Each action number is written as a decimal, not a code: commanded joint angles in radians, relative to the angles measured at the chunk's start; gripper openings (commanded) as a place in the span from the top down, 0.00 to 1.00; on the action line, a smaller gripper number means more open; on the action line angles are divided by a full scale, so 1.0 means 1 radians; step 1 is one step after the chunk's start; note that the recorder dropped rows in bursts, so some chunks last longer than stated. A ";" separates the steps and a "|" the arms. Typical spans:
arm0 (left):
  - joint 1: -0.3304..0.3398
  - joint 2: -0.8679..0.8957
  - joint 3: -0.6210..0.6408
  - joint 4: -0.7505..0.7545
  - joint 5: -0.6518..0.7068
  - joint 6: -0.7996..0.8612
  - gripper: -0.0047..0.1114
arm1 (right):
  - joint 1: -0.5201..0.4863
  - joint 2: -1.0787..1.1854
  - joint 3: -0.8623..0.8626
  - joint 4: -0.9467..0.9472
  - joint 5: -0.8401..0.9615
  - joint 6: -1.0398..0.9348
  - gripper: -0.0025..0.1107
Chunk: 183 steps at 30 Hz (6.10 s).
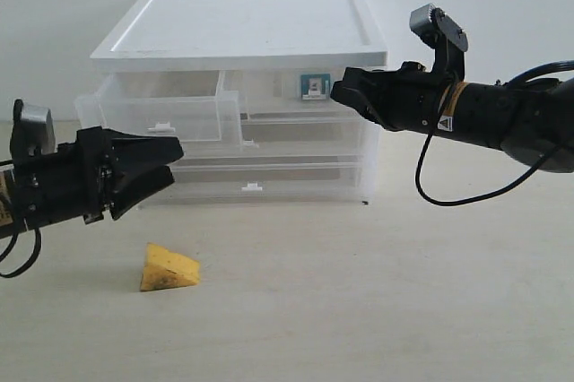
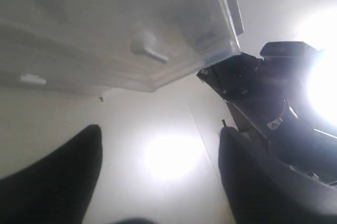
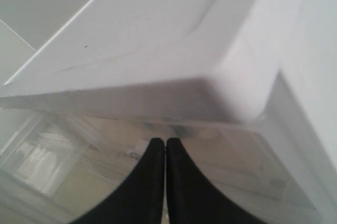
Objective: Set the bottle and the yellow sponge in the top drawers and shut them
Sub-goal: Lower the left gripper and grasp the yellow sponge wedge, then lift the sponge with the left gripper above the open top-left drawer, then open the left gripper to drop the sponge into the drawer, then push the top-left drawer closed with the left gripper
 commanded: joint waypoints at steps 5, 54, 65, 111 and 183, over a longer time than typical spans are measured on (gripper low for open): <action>-0.013 -0.141 0.111 0.278 0.032 0.148 0.45 | 0.000 -0.002 -0.005 0.001 0.003 -0.010 0.98; -0.031 0.139 0.072 -0.090 0.375 1.554 0.73 | 0.000 -0.002 -0.005 -0.003 -0.001 -0.008 0.98; -0.042 -0.005 0.072 0.235 0.256 1.493 0.93 | 0.000 -0.002 -0.005 -0.003 -0.002 -0.008 0.98; -0.043 -0.273 -0.136 -0.036 0.384 1.725 0.93 | 0.000 -0.002 -0.005 -0.001 0.000 -0.020 0.98; -0.043 -0.211 -0.319 0.532 0.728 0.132 0.93 | 0.000 -0.002 -0.005 0.007 0.004 -0.030 0.98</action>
